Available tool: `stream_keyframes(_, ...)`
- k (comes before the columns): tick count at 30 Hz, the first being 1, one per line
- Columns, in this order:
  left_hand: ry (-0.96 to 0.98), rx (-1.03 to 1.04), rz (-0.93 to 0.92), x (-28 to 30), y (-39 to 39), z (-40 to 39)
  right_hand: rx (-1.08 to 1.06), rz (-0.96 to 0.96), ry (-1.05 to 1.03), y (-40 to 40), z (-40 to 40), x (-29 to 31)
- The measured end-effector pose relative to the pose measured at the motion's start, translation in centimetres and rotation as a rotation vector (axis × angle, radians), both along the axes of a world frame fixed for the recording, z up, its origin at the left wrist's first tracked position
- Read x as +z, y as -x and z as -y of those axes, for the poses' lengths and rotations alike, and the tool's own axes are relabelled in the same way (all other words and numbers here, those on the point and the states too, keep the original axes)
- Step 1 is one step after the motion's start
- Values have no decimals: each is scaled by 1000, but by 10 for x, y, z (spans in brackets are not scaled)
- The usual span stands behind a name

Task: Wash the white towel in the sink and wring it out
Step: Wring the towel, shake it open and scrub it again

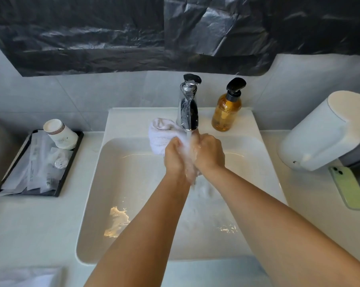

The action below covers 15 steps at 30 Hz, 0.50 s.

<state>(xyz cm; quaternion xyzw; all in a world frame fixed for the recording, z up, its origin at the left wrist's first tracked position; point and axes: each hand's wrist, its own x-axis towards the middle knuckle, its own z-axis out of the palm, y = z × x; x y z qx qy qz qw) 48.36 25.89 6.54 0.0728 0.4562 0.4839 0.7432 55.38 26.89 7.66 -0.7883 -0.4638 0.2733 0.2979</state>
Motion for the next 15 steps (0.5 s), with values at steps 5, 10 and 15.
stream_keyframes(5, 23, -130, -285, 11, 26, -7, 111, -220, 20, 2, 10, -7)
stream_keyframes(10, 39, -160, -548, 12, 75, -22, 140, -460, 83, 2, 69, -60)
stream_keyframes(15, 98, -202, -687, -5, 117, -23, 359, -901, 444, 48, 109, -85)
